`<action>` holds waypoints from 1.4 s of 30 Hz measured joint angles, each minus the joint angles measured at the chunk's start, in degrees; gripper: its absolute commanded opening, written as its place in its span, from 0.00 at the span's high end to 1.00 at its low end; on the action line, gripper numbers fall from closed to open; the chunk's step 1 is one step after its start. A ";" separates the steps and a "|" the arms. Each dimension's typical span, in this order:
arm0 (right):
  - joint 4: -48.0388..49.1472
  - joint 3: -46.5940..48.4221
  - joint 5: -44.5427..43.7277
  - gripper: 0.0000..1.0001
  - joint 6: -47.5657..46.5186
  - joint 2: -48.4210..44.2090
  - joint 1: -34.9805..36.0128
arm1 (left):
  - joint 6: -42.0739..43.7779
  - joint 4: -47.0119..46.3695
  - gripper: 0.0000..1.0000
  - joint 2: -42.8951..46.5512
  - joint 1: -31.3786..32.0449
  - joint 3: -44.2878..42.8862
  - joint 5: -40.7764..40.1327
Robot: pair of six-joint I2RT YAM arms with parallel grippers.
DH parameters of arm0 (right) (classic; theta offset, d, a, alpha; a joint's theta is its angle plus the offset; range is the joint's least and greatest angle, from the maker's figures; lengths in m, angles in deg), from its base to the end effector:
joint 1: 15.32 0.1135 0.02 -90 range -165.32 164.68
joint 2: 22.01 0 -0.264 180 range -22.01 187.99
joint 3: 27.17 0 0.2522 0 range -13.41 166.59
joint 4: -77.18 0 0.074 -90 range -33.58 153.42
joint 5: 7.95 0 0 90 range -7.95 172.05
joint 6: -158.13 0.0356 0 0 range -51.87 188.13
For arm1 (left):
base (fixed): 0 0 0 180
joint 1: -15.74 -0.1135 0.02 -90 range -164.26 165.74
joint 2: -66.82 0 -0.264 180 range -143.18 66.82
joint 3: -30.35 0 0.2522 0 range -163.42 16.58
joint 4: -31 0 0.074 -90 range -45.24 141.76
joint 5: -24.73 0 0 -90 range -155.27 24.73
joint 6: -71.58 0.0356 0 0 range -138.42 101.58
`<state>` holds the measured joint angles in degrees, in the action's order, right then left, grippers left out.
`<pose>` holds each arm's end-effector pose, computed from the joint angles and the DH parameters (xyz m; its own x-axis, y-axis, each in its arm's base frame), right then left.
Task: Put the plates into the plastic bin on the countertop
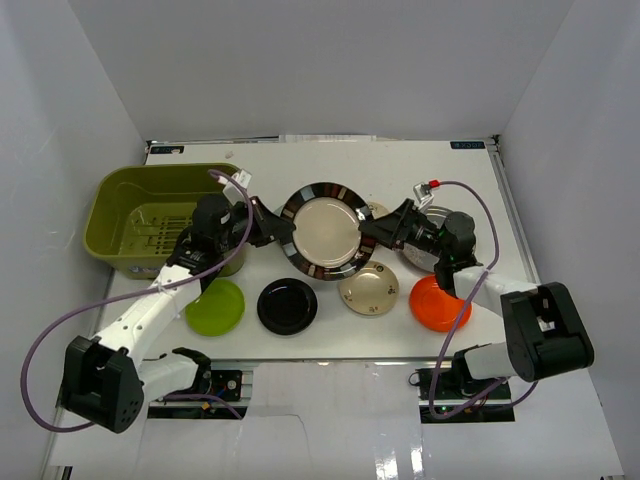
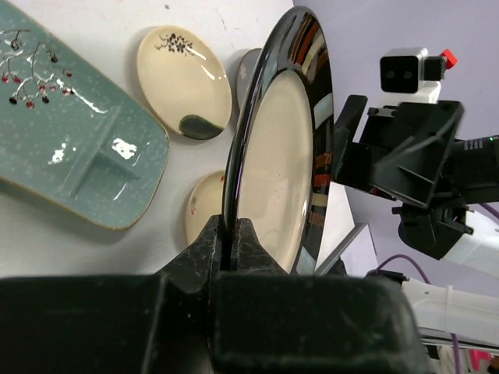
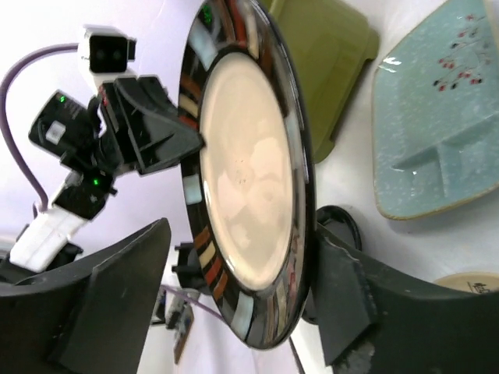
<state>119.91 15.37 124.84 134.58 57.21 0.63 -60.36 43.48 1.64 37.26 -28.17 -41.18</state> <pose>0.2553 0.0981 0.2327 -0.7398 0.4882 -0.4630 -0.4330 0.1812 0.8830 0.2368 -0.1090 0.2889 -0.6905 -0.3836 -0.6133 0.3121 0.6069 -0.7310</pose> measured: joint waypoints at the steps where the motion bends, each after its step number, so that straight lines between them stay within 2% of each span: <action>1: 0.15 -0.44 0.31 0.16 0.02 -0.98 0.28 | -0.07 1.46 1.00 0.79 -0.33 -0.04 -0.17; 4: -0.52 -1.40 1.31 0.09 -1.25 -4.87 0.74 | -0.02 7.13 1.00 3.98 -2.03 -1.95 -1.27; 6: -1.73 -2.01 1.55 0.08 -2.56 -8.04 0.68 | -0.02 10.73 1.00 6.10 -4.72 -4.11 -3.37; 13: -11.74 -4.61 1.05 0.09 -10.99 -17.94 0.68 | -3.21 15.04 1.00 10.99 -25.88 -8.33 -14.29; 18: -20.09 -5.27 -0.39 0.10 -17.09 -21.40 0.68 | -4.61 18.91 1.00 9.46 -39.12 -7.91 -20.06; 22: -23.85 -5.35 -1.49 0.10 -20.44 -22.53 0.68 | -4.68 20.39 1.00 5.46 -43.10 -5.99 -23.41; 28: -27.15 -5.40 -4.48 0.12 -25.00 -21.57 0.70 | -4.13 20.72 1.00 -5.51 -43.25 -4.00 -23.17; 29: -27.28 -5.38 -5.18 0.14 -25.62 -20.96 0.74 | -4.24 20.35 0.95 -7.58 -43.25 -4.00 -22.75; 31: -29.07 -4.39 -6.97 0.16 -27.98 -18.16 1.36 | -4.90 18.45 0.69 -9.90 -43.54 -4.50 -20.74; 32: -30.40 -2.97 -7.72 0.21 -29.07 -15.93 1.81 | -4.83 17.62 0.36 -10.71 -43.43 -4.98 -20.65; 33: -31.56 -1.20 -8.46 0.23 -30.05 -13.55 2.25 | -4.35 17.42 0.36 -11.26 -43.34 -5.20 -20.50; 34: -33.11 1.16 -9.03 0.25 -31.39 -10.82 2.78 | -4.76 16.79 0.06 -11.63 -43.30 -5.27 -20.22; 35: -34.51 4.68 -9.79 0.27 -33.20 -7.15 3.50 | -4.28 16.59 0.02 -11.89 -43.28 -5.29 -20.06; 36: -36.22 8.90 -10.40 0.33 -35.06 -3.28 4.00 | -4.63 16.28 0.02 -12.00 -43.25 -5.29 -19.67; 42: -46.51 35.78 -12.04 0.29 -47.63 20.52 5.27 | -5.68 15.58 0.02 -10.36 -43.23 -4.35 -18.23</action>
<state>73.40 51.15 112.79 86.96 77.74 5.89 -66.04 59.06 -8.72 -5.97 -32.52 -59.41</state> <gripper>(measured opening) 0.683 0.977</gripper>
